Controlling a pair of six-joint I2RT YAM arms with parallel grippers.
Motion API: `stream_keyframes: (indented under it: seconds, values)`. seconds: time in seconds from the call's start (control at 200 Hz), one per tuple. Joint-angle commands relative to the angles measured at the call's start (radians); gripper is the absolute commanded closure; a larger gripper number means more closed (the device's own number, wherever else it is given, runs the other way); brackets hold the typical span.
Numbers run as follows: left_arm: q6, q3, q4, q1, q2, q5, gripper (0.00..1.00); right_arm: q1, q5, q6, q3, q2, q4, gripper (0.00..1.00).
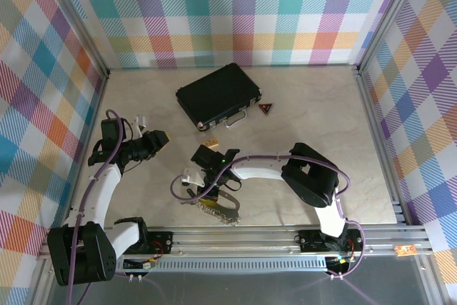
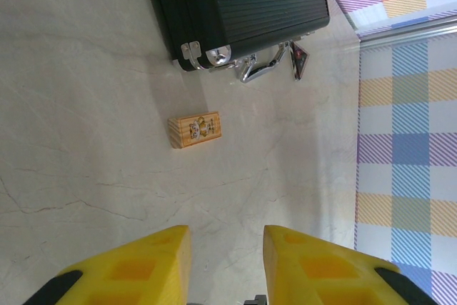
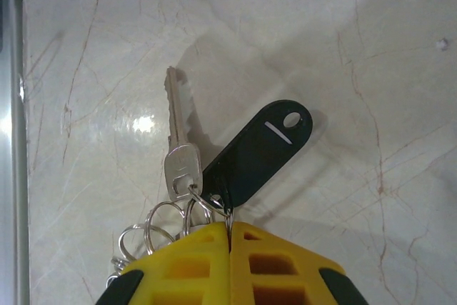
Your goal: Put the keys on the keyring
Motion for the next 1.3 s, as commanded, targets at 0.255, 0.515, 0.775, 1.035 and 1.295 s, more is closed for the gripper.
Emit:
stream_keyframes:
  seconds: [0.255, 0.515, 0.775, 1.035, 1.295]
  values:
    - [0.060, 0.039, -0.053, 0.018, -0.054, 0.005, 0.66, 0.008, 0.069, -0.060, -0.171, -0.185, 0.192, 1.00]
    - [0.091, 0.061, -0.003, -0.066, -0.113, 0.033, 0.66, -0.039, 0.085, 0.000, -0.281, -0.332, 0.339, 1.00]
    - [0.097, 0.107, 0.127, -0.246, -0.133, 0.035, 0.67, -0.081, 0.131, 0.026, -0.365, -0.523, 0.446, 1.00]
    - [0.106, 0.155, 0.205, -0.364, -0.169, 0.039, 0.68, -0.156, 0.125, 0.047, -0.440, -0.720, 0.581, 1.00]
    - [0.069, 0.176, 0.325, -0.461, -0.187, 0.076, 0.68, -0.263, -0.060, 0.147, -0.455, -0.877, 0.675, 1.00]
